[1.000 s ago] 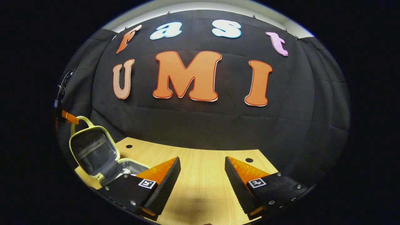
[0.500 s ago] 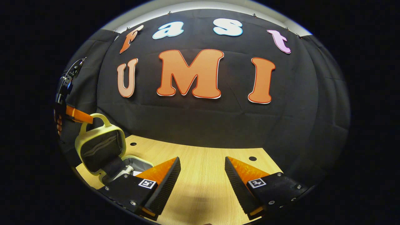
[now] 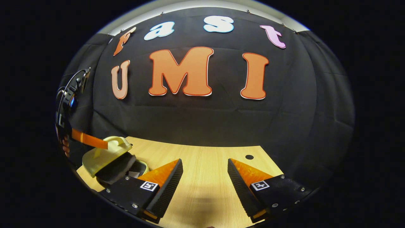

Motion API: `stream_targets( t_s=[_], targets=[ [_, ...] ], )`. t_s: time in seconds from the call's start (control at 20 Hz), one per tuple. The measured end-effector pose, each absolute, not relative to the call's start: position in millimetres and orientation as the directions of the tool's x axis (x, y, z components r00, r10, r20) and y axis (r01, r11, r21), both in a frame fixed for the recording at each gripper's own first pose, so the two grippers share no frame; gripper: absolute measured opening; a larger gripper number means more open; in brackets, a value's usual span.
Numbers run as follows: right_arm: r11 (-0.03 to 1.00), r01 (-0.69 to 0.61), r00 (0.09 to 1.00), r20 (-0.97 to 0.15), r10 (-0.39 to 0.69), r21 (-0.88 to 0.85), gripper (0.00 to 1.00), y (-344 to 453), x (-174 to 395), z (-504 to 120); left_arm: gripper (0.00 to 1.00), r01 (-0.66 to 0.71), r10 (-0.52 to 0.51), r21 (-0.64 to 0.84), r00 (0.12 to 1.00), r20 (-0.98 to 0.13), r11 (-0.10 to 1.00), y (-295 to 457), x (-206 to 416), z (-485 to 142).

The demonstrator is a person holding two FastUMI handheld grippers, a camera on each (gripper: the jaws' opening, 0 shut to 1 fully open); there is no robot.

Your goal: First open the suitcase, pack the skin care products into it, and then close the suitcase.

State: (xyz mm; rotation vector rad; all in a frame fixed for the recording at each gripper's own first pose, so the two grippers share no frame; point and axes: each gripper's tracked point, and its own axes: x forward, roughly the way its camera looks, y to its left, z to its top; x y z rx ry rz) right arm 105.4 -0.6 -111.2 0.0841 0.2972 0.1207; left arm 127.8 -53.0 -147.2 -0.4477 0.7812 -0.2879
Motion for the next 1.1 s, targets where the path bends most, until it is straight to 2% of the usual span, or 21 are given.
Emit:
stream_targets(
  t_s=[0.15,0.2,0.25,0.35,0.8,0.9,1.0,1.05,1.1],
  targets=[
    [0.99,-0.103,0.947,-0.295,0.128,0.097,0.91,-8,106,-117,0.12,0.105,-0.448,-0.496,0.616,-0.648,0.862,-80,115,-177],
    [0.989,-0.106,0.946,-0.296,0.132,0.101,0.91,-8,106,-117,0.09,0.103,-0.449,-0.492,0.599,-0.663,0.865,-85,114,-186],
    [0.989,-0.104,0.946,-0.298,0.13,0.101,0.91,-10,106,-118,0.12,0.103,-0.449,-0.487,0.583,-0.677,0.867,-91,112,-193],
    [0.99,-0.105,0.946,-0.298,0.13,0.099,0.91,-13,106,-119,0.11,0.098,-0.449,-0.484,0.564,-0.693,0.87,-104,110,-209],
    [0.985,-0.14,0.938,-0.305,0.165,0.102,0.92,-5,103,-122,0.12,0.138,-0.358,-0.337,0.516,-0.778,0.931,-127,96,-251],
    [0.983,-0.155,0.936,-0.303,0.179,0.103,0.92,-1,102,-121,0.19,0.159,-0.348,-0.311,0.499,-0.793,0.937,-133,91,-255],
    [0.982,-0.163,0.936,-0.3,0.186,0.1,0.91,0,101,-120,0.23,0.183,-0.449,-0.416,0.489,-0.748,0.891,-162,86,-243],
    [0.98,-0.17,0.936,-0.295,0.194,0.105,0.92,2,99,-118,0.32,0.191,-0.485,-0.455,0.499,-0.718,0.87,-167,79,-229],
    [0.981,-0.166,0.939,-0.288,0.189,0.103,0.91,0,100,-117,0.36,0.201,-0.482,-0.448,0.527,-0.7,0.871,-169,83,-219]
  ],
)
